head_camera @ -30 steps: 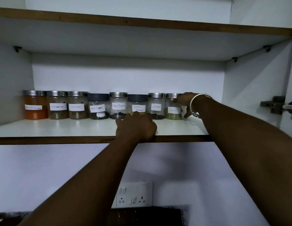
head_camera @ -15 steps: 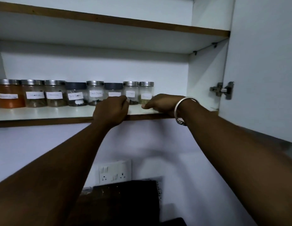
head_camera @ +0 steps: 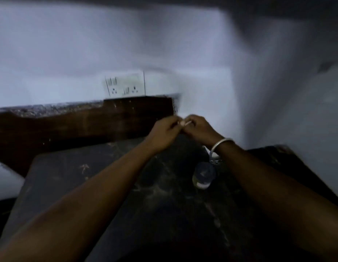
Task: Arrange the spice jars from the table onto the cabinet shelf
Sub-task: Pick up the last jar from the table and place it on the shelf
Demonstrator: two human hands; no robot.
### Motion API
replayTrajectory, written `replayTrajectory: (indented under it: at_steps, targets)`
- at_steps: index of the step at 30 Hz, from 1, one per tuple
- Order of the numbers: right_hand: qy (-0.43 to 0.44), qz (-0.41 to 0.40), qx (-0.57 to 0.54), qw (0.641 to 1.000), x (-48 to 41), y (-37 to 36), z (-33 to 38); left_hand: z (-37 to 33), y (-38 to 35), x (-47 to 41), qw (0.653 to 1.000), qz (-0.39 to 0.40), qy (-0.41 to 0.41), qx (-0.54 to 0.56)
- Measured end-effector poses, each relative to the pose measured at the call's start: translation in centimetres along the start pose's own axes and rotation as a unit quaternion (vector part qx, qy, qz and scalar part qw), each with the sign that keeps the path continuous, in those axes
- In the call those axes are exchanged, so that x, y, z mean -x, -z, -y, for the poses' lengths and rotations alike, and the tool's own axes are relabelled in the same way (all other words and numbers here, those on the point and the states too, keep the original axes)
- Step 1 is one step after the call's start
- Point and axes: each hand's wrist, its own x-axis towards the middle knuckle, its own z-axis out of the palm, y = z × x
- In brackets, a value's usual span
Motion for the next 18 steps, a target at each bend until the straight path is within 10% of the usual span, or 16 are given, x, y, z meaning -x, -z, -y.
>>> replayTrajectory:
  at_steps: [9, 18]
  targets:
    - [-0.188, 0.207, 0.365, 0.888, 5.7, -4.5, -18.5, 6.2, -4.8, 9.4, 0.967, 0.188, 0.167, 0.04]
    - [-0.13, 0.334, 0.149, 0.922, 3.3, -4.0, -10.5, 7.7, -3.8, 10.1, 0.942, 0.266, 0.196, 0.054]
